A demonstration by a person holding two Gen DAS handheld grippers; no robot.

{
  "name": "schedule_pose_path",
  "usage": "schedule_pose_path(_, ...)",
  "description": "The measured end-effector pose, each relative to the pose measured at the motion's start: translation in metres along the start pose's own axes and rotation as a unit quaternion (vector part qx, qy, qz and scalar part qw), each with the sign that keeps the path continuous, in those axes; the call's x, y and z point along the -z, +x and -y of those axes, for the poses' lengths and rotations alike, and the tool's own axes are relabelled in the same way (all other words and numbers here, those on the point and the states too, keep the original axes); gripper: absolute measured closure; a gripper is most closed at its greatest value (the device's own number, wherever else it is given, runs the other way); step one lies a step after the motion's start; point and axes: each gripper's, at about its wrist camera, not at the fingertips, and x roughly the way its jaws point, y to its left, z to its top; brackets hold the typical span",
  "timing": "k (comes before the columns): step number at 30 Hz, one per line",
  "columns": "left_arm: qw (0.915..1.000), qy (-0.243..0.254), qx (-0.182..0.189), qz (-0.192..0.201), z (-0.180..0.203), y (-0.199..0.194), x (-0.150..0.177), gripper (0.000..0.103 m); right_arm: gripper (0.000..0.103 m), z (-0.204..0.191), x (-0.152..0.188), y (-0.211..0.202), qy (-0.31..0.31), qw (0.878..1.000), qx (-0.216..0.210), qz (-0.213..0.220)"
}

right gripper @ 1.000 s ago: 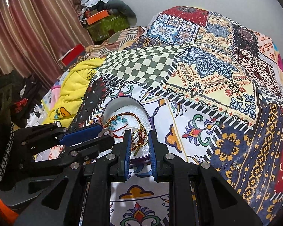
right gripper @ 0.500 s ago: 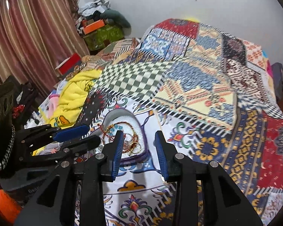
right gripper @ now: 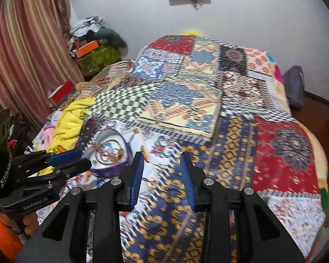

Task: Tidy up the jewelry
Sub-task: 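Grasp a gold ring on the quilt with the left gripper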

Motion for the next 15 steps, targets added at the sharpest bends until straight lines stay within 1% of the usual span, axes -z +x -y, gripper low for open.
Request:
schedule_pose_path(8, 0.9989, 0.008, 0.02, -0.04, 0.027, 0.03, 0.012, 0.071, 0.072, 0.026, 0.022, -0.012, 0.012, 0.999, 0.035, -0.012)
schedule_pose_path(12, 0.9978, 0.01, 0.026, -0.061, 0.034, 0.046, 0.018, 0.071, 0.072, 0.038, 0.034, -0.014, 0.025, 0.999, 0.04, -0.021)
schedule_pose_path(15, 0.9969, 0.014, 0.022, -0.074, 0.038, 0.06, 0.022, 0.071, 0.072, 0.047, 0.045, -0.014, 0.033, 0.998, 0.044, -0.03)
